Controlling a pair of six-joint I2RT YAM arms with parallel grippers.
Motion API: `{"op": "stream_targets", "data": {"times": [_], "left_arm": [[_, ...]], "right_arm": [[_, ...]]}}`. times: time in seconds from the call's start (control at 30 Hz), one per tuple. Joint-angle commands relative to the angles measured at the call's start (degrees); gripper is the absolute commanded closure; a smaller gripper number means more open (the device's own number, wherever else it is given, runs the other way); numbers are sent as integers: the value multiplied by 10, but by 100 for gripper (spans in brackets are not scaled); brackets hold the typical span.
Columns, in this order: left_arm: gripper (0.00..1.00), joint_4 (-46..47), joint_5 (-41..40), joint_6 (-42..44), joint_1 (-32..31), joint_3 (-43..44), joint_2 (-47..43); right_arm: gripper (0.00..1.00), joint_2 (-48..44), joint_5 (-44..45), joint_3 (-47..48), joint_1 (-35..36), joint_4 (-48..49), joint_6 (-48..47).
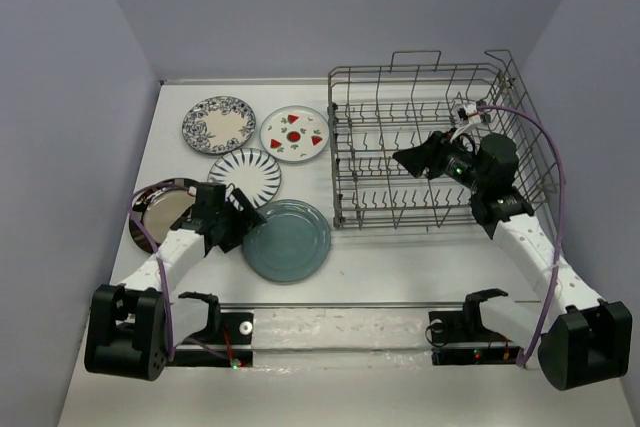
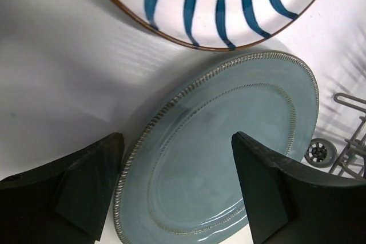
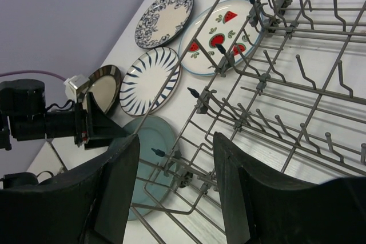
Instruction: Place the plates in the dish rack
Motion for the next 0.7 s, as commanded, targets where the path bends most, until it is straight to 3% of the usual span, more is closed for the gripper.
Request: {"op": "stream_targets", "data": {"times": [0.0, 0.1, 0.2, 0.23, 0.37, 0.43, 0.5, 0.67], "left_arm": [[12, 46, 42, -15, 0, -46, 11], [17, 50, 46, -26, 1, -61, -16], [40, 61, 57, -37, 1, -77, -39], [53, 64, 62, -40, 0, -88, -45], [75, 74, 75, -42, -8, -91, -67], [87, 78, 77, -42, -8, -96, -71], [94, 89, 85, -43, -8, -98, -76], [94, 86, 98, -34, -9, -93, -116]], "right_arm": [[41, 12, 6, 3, 0, 13, -11], [41, 19, 1, 6, 0, 12, -10], [41, 11, 4, 9, 0, 9, -7], [41, 8, 2, 10, 0, -1, -6], [40, -36, -20, -14, 12, -21, 9], [34, -70, -17, -56, 31, -26, 21], [30, -92, 12, -96, 64, -30, 46], [22, -168, 77, -122, 101, -55, 83]]}}
